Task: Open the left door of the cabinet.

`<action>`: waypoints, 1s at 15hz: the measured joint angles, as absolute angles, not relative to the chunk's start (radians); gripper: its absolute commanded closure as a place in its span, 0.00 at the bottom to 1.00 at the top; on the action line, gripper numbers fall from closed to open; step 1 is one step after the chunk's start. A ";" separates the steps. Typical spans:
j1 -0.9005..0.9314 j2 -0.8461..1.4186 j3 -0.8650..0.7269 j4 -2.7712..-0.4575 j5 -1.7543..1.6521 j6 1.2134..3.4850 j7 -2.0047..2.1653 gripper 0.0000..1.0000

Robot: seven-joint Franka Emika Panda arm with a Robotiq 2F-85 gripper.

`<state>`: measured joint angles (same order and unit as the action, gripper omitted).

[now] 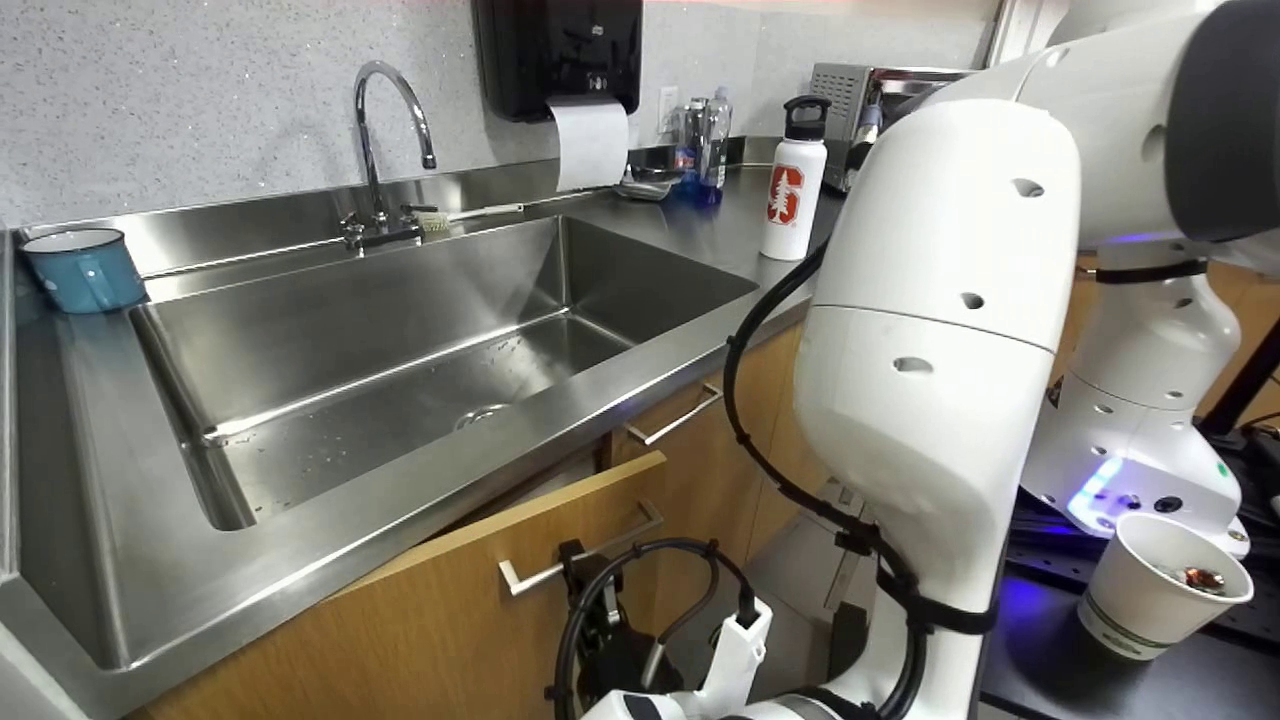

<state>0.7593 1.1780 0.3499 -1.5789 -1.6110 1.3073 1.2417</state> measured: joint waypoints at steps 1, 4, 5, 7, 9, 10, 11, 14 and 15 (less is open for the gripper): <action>0.774 1.180 0.351 -1.567 -1.591 1.304 1.239 0.97; 0.828 1.199 0.352 -1.507 -1.529 1.284 1.221 0.97; 0.850 1.210 0.352 -1.479 -1.506 1.275 1.214 0.97; 0.897 1.232 0.351 -1.417 -1.465 1.259 1.196 0.97; 0.951 1.256 0.345 -1.344 -1.427 1.250 1.172 0.97; 0.979 1.269 0.340 -1.306 -1.410 1.249 1.159 0.97; 1.006 1.282 0.334 -1.266 -1.396 1.249 1.146 0.97; 1.083 1.329 0.301 -1.139 -1.356 1.251 1.104 0.60; 1.103 1.342 0.286 -1.103 -1.341 1.252 1.098 0.56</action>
